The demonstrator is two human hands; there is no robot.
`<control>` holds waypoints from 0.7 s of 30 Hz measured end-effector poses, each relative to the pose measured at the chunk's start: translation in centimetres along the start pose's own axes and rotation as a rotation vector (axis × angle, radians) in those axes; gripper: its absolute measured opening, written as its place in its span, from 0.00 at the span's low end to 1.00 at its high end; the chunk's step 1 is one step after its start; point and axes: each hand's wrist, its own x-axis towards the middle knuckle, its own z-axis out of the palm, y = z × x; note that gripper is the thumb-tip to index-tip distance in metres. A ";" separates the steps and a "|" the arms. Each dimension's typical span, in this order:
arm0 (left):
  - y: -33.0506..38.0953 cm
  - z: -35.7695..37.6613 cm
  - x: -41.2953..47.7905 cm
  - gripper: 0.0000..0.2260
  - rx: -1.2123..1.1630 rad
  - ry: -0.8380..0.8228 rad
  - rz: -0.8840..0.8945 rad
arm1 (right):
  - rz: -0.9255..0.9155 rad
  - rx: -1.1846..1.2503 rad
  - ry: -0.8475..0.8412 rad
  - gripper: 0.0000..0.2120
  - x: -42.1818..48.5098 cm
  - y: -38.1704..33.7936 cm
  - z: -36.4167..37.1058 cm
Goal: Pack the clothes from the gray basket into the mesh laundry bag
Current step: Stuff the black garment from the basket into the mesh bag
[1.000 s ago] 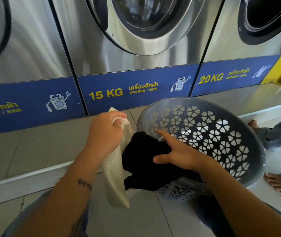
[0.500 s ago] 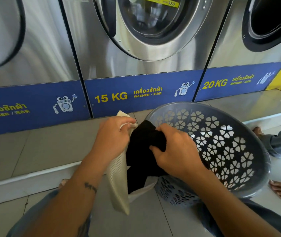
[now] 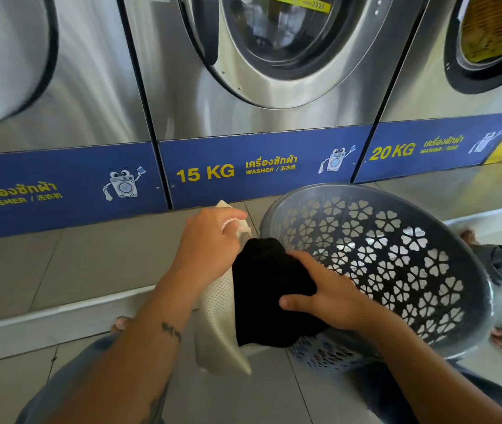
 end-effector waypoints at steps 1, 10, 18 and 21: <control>0.1 0.0 -0.1 0.12 0.004 -0.006 0.002 | -0.007 0.012 0.042 0.38 0.1 0.2 0.3; 0.3 0.3 -0.1 0.11 -0.038 0.021 0.016 | -0.253 -0.515 0.599 0.29 -1.6 -5.8 2.7; -0.1 0.1 -0.4 0.12 -0.001 0.004 0.026 | -0.215 -0.523 0.119 0.35 -1.3 -4.5 2.7; -0.2 0.1 -0.3 0.12 0.007 -0.012 0.042 | -0.172 -0.367 0.225 0.44 -0.5 -2.8 1.7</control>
